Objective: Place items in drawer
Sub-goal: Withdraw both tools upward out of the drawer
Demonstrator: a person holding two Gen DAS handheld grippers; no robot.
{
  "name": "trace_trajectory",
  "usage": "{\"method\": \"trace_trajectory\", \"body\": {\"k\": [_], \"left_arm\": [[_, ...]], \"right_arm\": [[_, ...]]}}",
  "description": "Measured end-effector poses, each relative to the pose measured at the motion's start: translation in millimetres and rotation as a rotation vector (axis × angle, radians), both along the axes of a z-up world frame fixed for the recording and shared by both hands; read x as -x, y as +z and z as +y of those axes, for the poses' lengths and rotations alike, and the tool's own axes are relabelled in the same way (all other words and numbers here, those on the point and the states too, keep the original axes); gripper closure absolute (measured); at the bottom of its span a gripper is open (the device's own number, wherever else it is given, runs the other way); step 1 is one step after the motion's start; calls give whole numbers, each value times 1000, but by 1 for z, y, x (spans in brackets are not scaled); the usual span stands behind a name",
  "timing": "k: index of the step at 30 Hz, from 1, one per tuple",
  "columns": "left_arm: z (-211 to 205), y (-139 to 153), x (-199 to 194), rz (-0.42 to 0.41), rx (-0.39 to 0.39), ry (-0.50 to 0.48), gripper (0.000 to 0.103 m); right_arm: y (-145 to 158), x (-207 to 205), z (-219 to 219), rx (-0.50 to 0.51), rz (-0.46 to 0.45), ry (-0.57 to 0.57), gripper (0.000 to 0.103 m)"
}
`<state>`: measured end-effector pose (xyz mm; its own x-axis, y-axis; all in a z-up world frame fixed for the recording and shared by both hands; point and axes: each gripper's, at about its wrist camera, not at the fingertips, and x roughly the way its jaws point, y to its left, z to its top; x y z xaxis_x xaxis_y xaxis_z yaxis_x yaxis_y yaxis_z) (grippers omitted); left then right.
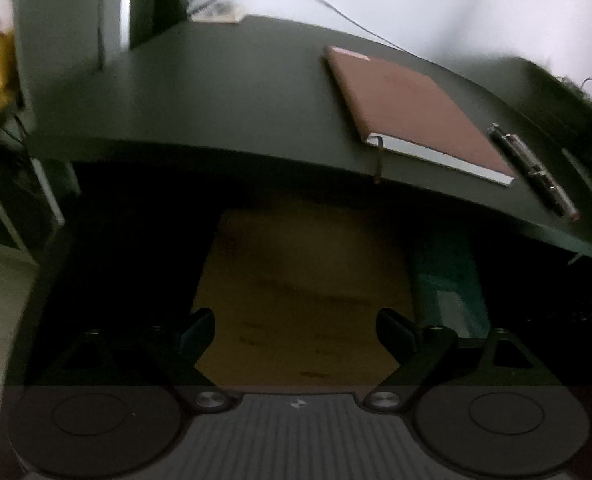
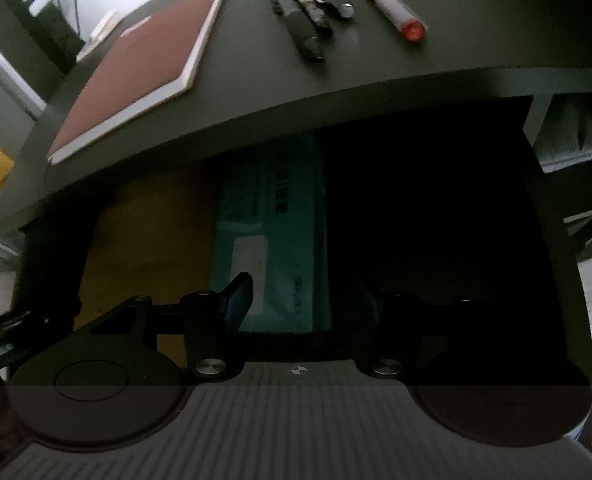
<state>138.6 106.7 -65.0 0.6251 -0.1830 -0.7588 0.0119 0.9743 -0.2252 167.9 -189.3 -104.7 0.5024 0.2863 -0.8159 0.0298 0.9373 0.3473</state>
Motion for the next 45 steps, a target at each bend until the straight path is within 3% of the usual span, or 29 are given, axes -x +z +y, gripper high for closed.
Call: {"method": "trace_trajectory", "body": {"k": [7, 10, 13, 16, 23, 27, 32, 37, 45], "left_arm": [[4, -2, -1, 19, 49, -26, 16], [2, 0, 3, 16, 23, -16, 16], [2, 10, 8, -3, -53, 11, 16], [4, 27, 20, -38, -51, 34, 16], [-14, 73, 62, -164, -134, 51, 16], [-29, 94, 95, -240, -97, 38, 15], [-52, 105, 134, -295, -94, 4, 14], [-51, 109, 152, -287, -104, 67, 14], [-50, 108, 179, -273, -97, 69, 14]], "right_arm": [[-4, -3, 3, -41, 3, 26, 42], [-3, -1, 3, -37, 3, 19, 42], [6, 3, 1, -30, -6, 7, 42], [23, 15, -2, -24, -45, -1, 42], [69, 63, 1, -35, -158, -8, 42], [95, 99, 11, -42, -233, 19, 42], [122, 143, 22, -19, -317, 62, 31], [136, 179, 21, 10, -341, 59, 31], [142, 218, 20, 49, -331, 91, 28]]}}
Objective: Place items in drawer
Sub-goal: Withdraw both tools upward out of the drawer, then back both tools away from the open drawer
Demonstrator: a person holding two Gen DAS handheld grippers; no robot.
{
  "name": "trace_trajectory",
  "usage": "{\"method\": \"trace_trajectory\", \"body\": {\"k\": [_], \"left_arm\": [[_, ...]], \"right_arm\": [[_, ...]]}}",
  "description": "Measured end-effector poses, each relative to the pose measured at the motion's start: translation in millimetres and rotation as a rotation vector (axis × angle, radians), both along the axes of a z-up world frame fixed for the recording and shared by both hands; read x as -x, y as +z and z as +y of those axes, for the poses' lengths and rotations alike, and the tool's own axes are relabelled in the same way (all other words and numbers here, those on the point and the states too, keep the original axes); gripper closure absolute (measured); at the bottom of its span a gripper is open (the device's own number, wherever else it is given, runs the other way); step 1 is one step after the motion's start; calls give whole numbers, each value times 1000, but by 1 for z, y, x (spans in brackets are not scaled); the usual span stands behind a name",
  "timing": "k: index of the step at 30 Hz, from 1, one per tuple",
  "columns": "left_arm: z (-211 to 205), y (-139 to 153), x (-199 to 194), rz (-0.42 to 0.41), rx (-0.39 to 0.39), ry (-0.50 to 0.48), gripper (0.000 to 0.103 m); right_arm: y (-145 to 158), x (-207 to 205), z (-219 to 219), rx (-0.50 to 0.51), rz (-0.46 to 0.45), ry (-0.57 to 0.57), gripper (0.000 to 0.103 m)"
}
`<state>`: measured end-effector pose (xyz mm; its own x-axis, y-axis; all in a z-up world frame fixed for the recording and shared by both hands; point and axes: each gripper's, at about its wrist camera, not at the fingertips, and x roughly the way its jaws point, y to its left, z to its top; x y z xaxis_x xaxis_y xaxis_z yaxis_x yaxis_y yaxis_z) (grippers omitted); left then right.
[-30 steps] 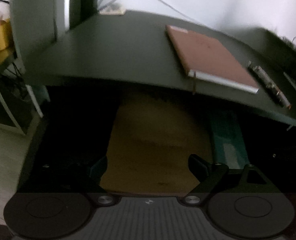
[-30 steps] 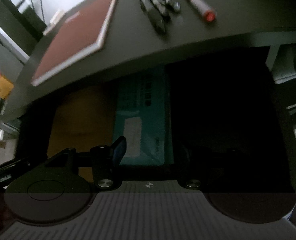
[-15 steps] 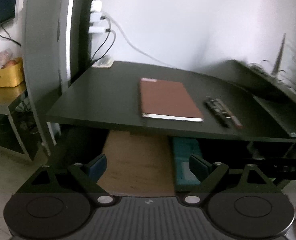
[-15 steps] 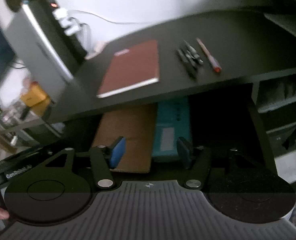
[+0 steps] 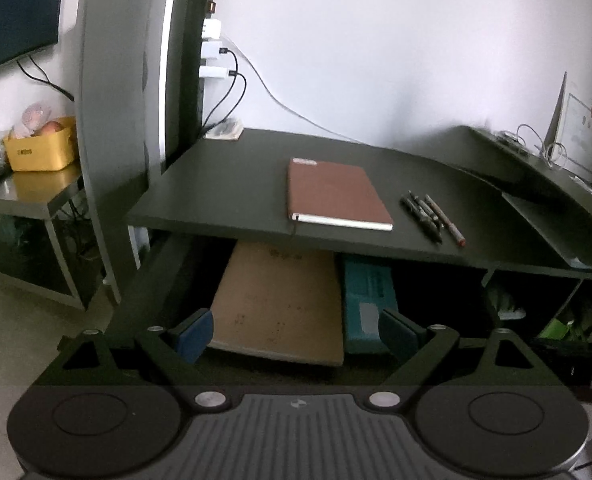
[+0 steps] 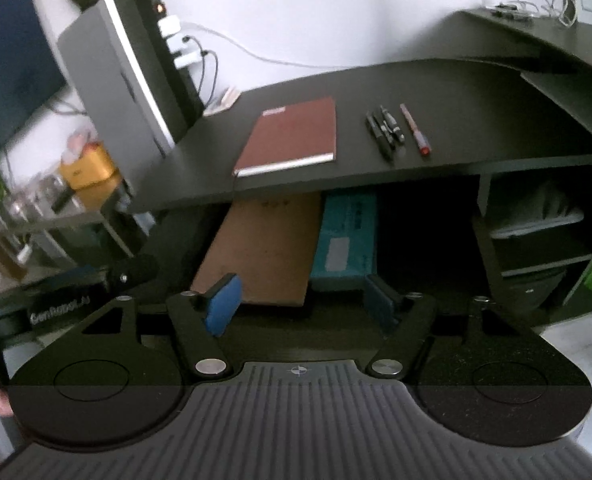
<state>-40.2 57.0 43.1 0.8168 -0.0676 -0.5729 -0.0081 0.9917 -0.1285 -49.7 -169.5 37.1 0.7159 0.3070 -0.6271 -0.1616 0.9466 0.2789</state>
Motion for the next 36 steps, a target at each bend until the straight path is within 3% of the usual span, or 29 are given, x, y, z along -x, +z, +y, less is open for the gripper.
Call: {"method": "trace_trajectory", "body": {"k": [11, 17, 19, 24, 28, 36], "left_arm": [[-3, -17, 5, 62, 10, -46, 14], [-1, -34, -4, 112, -9, -60, 13], [0, -45, -6, 150, -30, -53, 13], [-5, -77, -12, 244, -147, -81, 13], [1, -99, -24, 313, -158, 4, 14], [3, -91, -30, 302, -143, 77, 14]], "right_arm": [[-17, 15, 4, 28, 77, 23, 27], [-30, 14, -4, 37, 139, -34, 24], [-39, 11, -6, 53, 170, -50, 18], [-71, -6, -2, 120, 251, -20, 18], [-91, -25, -5, 156, 260, -51, 19], [-99, -48, -16, 128, 273, -77, 18]]}}
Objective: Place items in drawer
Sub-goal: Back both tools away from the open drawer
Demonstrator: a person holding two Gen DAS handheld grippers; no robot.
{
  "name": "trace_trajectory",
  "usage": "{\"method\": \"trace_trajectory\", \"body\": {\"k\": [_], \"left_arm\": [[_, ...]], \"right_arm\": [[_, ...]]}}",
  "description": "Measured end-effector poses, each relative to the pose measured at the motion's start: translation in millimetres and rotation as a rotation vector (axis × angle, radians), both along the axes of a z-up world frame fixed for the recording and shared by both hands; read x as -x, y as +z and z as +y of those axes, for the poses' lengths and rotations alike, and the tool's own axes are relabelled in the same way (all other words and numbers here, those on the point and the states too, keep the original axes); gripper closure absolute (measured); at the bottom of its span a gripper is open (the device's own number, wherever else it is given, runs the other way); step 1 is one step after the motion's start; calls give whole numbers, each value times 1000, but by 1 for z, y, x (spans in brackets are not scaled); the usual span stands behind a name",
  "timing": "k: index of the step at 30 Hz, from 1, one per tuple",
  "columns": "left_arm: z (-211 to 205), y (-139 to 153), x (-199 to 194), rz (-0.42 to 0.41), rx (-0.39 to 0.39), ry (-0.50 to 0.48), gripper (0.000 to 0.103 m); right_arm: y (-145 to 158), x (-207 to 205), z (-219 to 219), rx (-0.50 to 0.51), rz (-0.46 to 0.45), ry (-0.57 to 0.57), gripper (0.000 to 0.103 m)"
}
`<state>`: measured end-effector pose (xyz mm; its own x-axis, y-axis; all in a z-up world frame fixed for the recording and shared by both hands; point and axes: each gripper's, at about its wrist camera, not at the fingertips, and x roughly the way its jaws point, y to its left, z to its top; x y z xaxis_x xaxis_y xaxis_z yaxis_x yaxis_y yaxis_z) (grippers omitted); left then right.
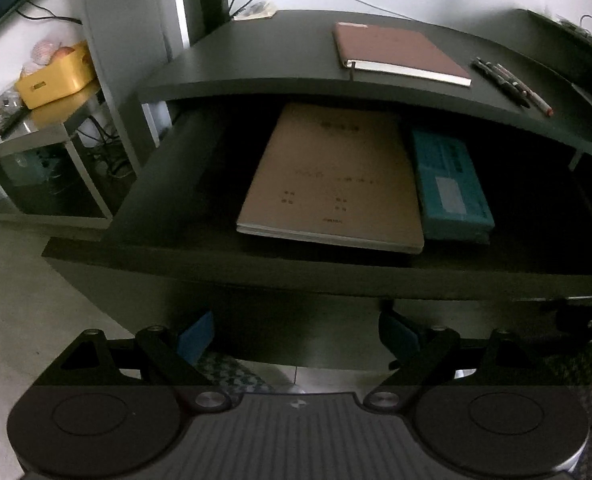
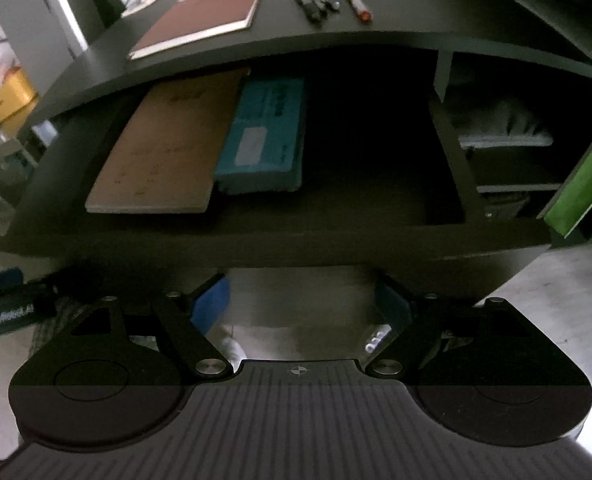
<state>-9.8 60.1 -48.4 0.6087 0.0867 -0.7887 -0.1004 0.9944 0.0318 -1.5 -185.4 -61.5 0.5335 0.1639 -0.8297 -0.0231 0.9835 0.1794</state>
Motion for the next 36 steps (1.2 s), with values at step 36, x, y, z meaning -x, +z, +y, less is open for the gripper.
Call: {"method": "trace_trajectory", "body": {"k": [36], "left_arm": [[-10, -9, -115, -63, 35, 26, 11]], "right_arm": [[-2, -104, 3, -20, -165, -37, 17]]}}
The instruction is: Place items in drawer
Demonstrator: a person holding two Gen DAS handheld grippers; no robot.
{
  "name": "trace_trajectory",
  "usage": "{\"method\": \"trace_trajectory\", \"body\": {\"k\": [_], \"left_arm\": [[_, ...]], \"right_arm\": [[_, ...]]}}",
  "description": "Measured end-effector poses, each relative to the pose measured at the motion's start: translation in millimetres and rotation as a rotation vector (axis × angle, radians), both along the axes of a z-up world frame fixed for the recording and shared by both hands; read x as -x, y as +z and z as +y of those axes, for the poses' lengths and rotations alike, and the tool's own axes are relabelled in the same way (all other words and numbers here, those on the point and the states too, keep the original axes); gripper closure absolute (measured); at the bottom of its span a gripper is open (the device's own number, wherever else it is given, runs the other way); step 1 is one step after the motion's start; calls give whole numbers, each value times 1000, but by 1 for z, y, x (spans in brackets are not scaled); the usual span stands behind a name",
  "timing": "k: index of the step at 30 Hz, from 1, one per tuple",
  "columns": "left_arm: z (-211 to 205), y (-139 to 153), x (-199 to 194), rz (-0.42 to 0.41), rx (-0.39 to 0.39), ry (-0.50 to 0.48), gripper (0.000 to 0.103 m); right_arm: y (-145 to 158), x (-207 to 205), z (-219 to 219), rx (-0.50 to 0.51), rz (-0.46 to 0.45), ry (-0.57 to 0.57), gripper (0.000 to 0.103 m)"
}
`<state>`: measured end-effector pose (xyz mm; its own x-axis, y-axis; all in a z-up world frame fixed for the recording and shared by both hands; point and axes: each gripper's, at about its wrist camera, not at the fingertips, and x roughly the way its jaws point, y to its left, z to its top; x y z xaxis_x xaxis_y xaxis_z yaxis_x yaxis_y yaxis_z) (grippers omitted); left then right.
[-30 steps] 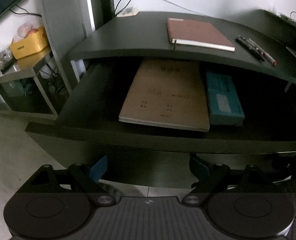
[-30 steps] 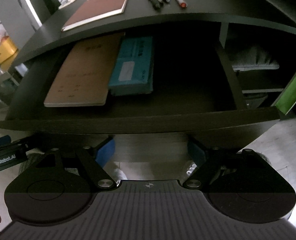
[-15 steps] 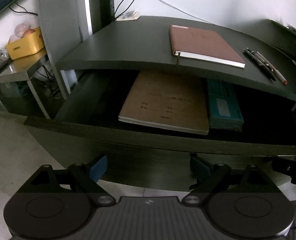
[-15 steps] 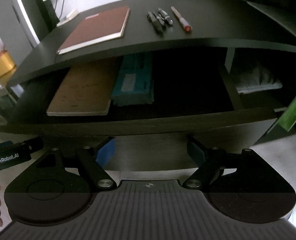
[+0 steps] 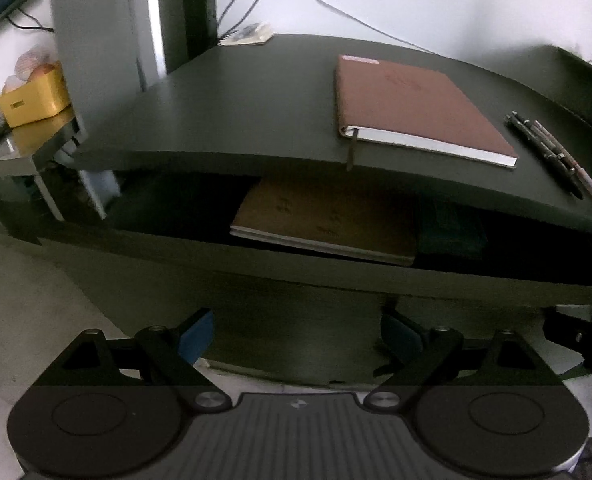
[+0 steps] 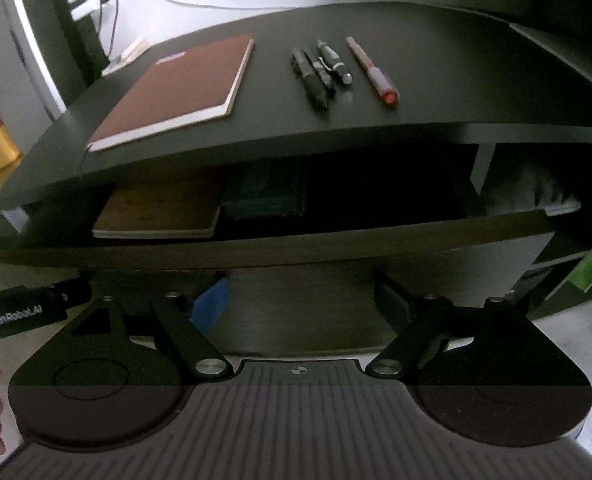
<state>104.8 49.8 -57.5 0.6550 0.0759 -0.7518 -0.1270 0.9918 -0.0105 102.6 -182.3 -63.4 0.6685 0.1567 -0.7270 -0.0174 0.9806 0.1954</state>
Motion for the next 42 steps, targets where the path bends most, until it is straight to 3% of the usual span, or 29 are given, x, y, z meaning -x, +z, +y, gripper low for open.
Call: {"method": "trace_trajectory", "body": {"k": [10, 23, 28, 34, 38, 42], "left_arm": [[-9, -3, -38, 0, 0, -5, 11], [-12, -5, -71, 3, -1, 10, 10], [-16, 3, -51, 0, 21, -10, 12], [-18, 24, -9, -24, 49, -14, 12], [-29, 50, 19, -93, 34, -47, 12], [-35, 86, 41, -211, 5, -63, 10]], "right_arm": [[-6, -33, -2, -22, -46, -8, 16], [-5, -73, -5, -43, -42, -17, 15], [-2, -68, -1, -10, -44, -23, 17], [28, -36, -3, -14, -114, -14, 17], [55, -10, -12, -48, -178, -31, 17], [98, 27, -26, -64, -335, -73, 17]]}}
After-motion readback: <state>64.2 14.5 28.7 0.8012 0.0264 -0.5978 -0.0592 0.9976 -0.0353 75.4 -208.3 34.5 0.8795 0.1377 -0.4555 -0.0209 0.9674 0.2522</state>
